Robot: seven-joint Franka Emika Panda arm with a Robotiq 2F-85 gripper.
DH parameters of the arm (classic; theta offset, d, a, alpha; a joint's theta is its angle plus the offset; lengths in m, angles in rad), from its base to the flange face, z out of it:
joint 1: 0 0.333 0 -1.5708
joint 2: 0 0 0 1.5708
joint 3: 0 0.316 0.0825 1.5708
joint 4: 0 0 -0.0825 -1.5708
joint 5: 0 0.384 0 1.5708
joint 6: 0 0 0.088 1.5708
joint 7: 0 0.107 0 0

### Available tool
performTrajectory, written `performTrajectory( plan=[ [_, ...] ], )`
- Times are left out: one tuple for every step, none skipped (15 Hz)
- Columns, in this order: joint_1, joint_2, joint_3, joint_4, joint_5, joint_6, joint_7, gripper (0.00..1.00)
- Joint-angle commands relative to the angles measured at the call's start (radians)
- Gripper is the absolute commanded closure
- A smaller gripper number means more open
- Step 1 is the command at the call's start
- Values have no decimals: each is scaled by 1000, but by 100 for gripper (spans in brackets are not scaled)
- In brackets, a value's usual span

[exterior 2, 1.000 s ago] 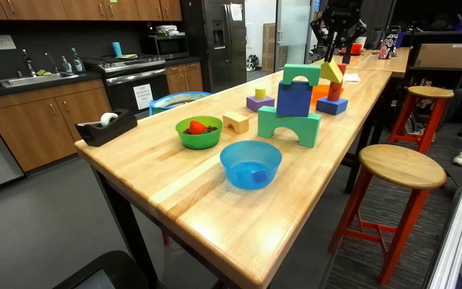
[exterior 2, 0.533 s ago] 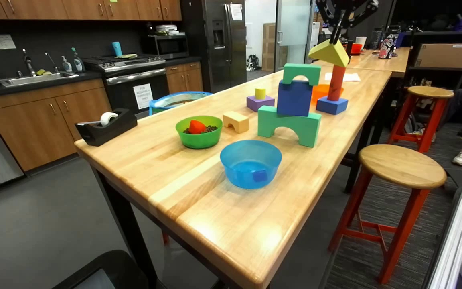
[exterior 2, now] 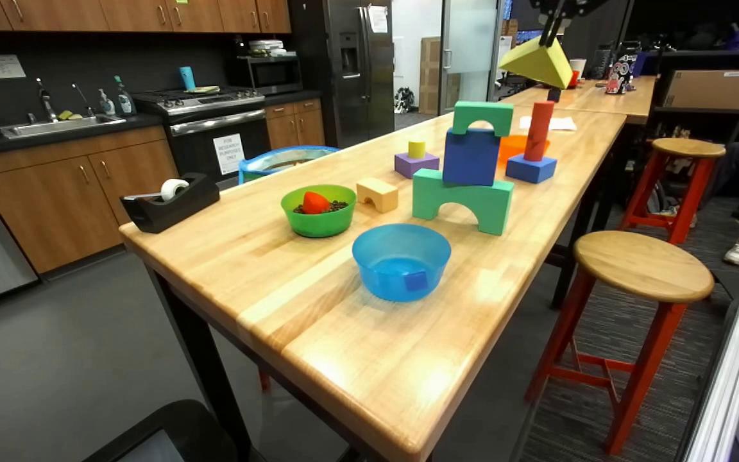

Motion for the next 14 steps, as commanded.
performTrajectory(
  plan=[
    [38,-90,29,-32,-50,-58,68,99],
    [48,-102,36,-35,-56,-72,80,99],
    [63,-112,41,-36,-57,-94,81,99],
    [76,-120,45,-33,-56,-118,81,99],
    [93,-125,46,-26,-51,-146,75,99],
    [108,-128,48,-17,-47,-177,67,99],
    [123,-130,50,-8,-43,-206,64,99],
    [137,-138,51,0,-40,-234,62,99],
    [151,-146,52,5,-38,-254,66,99],
    [164,-155,52,11,-37,-275,66,99],
    [177,-164,54,16,-36,-291,67,99],
    [193,-173,53,22,-33,-308,61,99],
    [207,-180,51,29,-31,-322,58,99],
    [222,-183,49,37,-29,-336,53,99]
  ],
)
